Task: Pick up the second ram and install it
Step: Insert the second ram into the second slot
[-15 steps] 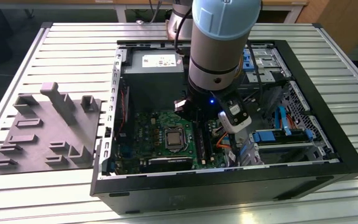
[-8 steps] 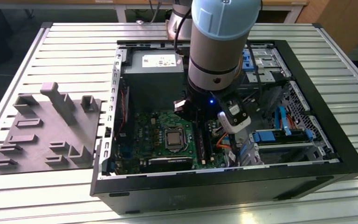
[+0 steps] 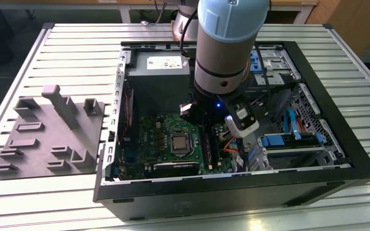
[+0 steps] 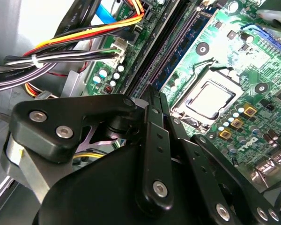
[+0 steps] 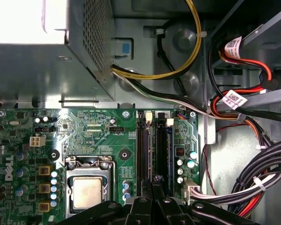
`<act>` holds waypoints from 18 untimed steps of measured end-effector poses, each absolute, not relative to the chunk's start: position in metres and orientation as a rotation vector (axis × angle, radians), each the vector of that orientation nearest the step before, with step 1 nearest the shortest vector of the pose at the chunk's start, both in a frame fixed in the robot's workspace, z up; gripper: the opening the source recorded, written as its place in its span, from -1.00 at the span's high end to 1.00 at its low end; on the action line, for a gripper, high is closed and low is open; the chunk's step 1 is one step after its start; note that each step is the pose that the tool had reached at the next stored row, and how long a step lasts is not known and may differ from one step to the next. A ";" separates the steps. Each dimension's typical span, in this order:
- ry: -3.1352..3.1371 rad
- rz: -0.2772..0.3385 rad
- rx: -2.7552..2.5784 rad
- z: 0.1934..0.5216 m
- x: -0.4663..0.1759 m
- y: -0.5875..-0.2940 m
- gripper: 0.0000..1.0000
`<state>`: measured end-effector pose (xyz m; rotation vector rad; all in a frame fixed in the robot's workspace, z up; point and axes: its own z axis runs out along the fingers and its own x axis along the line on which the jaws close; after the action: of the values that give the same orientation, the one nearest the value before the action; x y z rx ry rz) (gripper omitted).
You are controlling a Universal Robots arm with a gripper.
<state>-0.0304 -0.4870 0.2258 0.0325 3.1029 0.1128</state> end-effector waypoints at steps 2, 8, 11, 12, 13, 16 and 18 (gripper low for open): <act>3.103 0.113 0.032 0.226 -0.030 -0.487 0.76; 3.103 0.113 0.032 0.225 -0.030 -0.487 0.76; 3.103 0.113 0.032 0.225 -0.030 -0.487 0.76; 3.103 0.113 0.032 0.225 -0.030 -0.487 0.76; 3.103 0.113 0.033 0.225 -0.030 -0.487 0.76; 3.103 0.113 0.032 0.224 -0.030 -0.487 0.76; 3.103 0.112 0.032 0.224 -0.030 -0.487 0.76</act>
<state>-0.0304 -0.4870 0.2244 0.0324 3.1030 0.1125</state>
